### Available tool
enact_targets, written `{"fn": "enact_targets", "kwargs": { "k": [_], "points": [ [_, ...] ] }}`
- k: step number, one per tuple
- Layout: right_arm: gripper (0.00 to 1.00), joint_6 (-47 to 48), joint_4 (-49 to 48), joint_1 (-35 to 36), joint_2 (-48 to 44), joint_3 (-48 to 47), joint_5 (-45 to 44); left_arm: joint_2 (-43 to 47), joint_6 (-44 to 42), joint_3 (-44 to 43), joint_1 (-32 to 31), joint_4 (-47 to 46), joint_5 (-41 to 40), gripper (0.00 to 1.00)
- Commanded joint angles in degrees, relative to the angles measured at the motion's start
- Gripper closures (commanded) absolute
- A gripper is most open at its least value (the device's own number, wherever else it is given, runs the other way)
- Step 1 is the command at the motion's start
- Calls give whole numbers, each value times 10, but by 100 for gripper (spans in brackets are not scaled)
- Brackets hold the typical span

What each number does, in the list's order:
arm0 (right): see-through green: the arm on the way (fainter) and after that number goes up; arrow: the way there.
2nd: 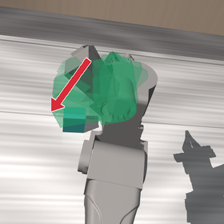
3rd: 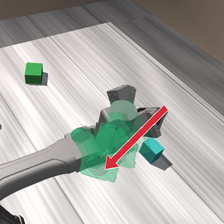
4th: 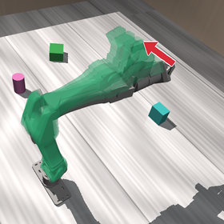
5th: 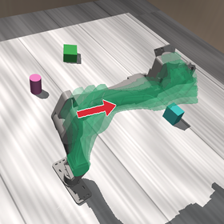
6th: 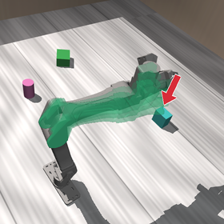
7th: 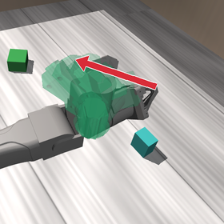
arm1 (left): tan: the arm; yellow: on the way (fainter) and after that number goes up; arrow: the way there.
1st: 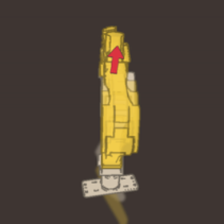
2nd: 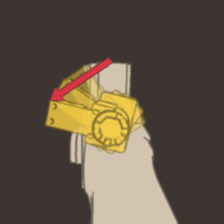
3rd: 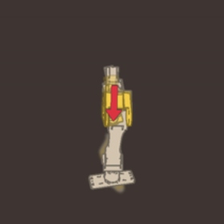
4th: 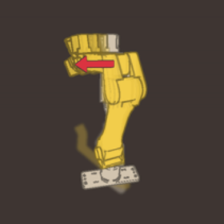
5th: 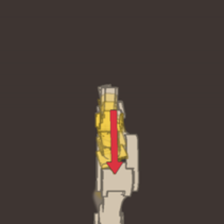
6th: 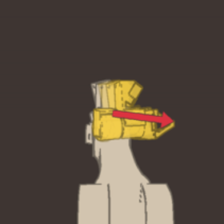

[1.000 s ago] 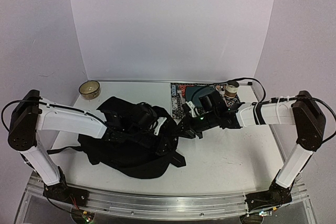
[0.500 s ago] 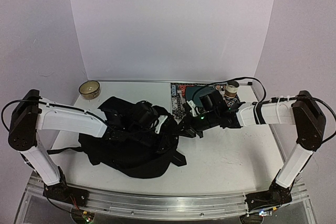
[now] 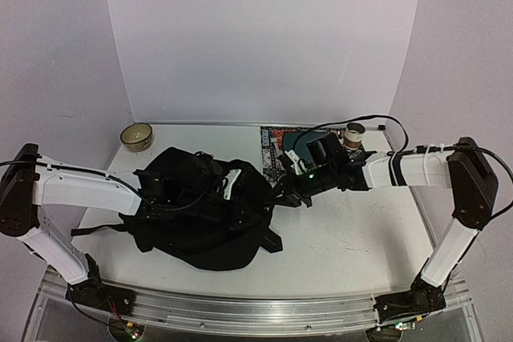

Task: Pack the student bag
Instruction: Zip the largest pocket of the bag in the student bag.

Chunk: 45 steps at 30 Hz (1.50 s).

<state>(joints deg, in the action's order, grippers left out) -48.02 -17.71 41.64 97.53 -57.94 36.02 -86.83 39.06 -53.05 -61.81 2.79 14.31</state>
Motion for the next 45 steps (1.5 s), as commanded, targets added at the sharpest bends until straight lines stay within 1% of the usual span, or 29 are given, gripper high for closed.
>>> {"fn": "enact_targets", "kwargs": {
  "k": [1,5,9,13,17,22,24,27,28,31,35,36,38,40,42,45],
  "points": [
    [100,31,19,-62,8,-38,-60,38,12,28,-12,54,43,100],
    [100,47,40,-77,29,-67,-72,41,14,36,-15,64,53,100],
    [100,70,62,-83,40,-92,-83,44,16,37,-15,76,43,100],
    [100,70,71,-82,50,-100,-54,45,8,15,-15,76,32,100],
    [100,87,82,-95,43,-101,-87,47,9,31,-15,85,39,100],
    [100,88,93,-138,68,-126,-97,82,6,59,-15,170,17,100],
    [100,88,104,-138,72,-138,-89,99,4,57,-15,204,2,100],
    [99,71,103,-121,71,-131,-69,113,0,33,-15,201,-15,100],
    [96,64,103,-115,67,-126,-67,108,-6,19,-15,194,-17,100],
    [71,33,98,-103,29,-93,-73,75,-28,-34,-15,169,-21,100],
    [38,-13,93,-78,-51,-24,-121,23,-53,-85,-16,148,-4,100],
    [33,-27,93,-71,-73,-7,-132,10,-58,-96,-15,143,3,100],
    [26,-56,93,-52,-108,28,-160,-8,-63,-107,-16,137,18,100],
    [21,-78,93,-27,-129,56,-181,-20,-66,-117,-16,133,29,100],
    [19,-109,89,1,-144,75,-197,-25,-67,-121,-17,131,34,100],
    [18,-153,65,41,-155,102,-232,-23,-68,-121,-17,129,39,100]
  ]
}}
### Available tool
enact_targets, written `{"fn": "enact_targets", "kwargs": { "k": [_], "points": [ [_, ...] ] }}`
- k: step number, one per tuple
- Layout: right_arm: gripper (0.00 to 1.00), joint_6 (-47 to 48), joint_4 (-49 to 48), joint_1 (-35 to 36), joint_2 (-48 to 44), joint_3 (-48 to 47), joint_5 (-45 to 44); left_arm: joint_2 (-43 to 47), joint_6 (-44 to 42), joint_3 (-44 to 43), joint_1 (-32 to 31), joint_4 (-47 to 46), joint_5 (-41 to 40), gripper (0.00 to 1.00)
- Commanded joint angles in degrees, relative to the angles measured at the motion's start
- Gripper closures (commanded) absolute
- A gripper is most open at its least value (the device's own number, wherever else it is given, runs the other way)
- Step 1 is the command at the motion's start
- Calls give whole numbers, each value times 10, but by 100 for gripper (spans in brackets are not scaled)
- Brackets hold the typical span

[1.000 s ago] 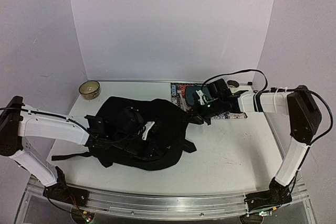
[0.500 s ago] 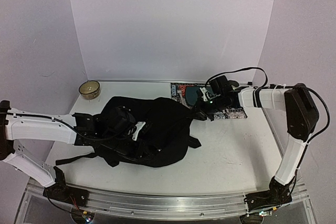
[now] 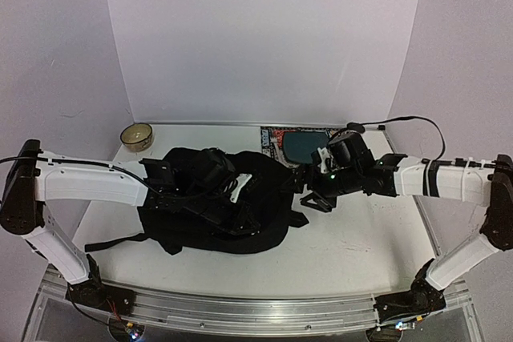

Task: Pack the student bag
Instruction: Zip the largest pocket of the bag in the student bag.

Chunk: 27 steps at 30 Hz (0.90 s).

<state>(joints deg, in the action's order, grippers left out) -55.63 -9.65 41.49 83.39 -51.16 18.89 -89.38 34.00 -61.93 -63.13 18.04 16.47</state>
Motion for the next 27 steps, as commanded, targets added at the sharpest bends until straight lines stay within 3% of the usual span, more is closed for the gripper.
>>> {"fn": "enact_targets", "kwargs": {
  "k": [1,6,13,16,20,27],
  "points": [
    [19,-88,-22,54,-14,39,-66,4,-18,-31,-4,-24,18,100],
    [26,-116,-42,95,12,34,-86,11,-17,-24,-5,-24,16,100],
    [55,-118,-58,103,52,29,-88,35,-12,1,-7,-24,14,100],
    [70,-108,-57,102,54,28,-100,50,-6,16,-10,-24,11,100],
    [99,-87,-29,99,45,23,-126,78,6,43,-11,-16,11,100],
    [100,-39,36,67,4,11,-154,157,46,108,-11,83,-42,100]
  ]
}}
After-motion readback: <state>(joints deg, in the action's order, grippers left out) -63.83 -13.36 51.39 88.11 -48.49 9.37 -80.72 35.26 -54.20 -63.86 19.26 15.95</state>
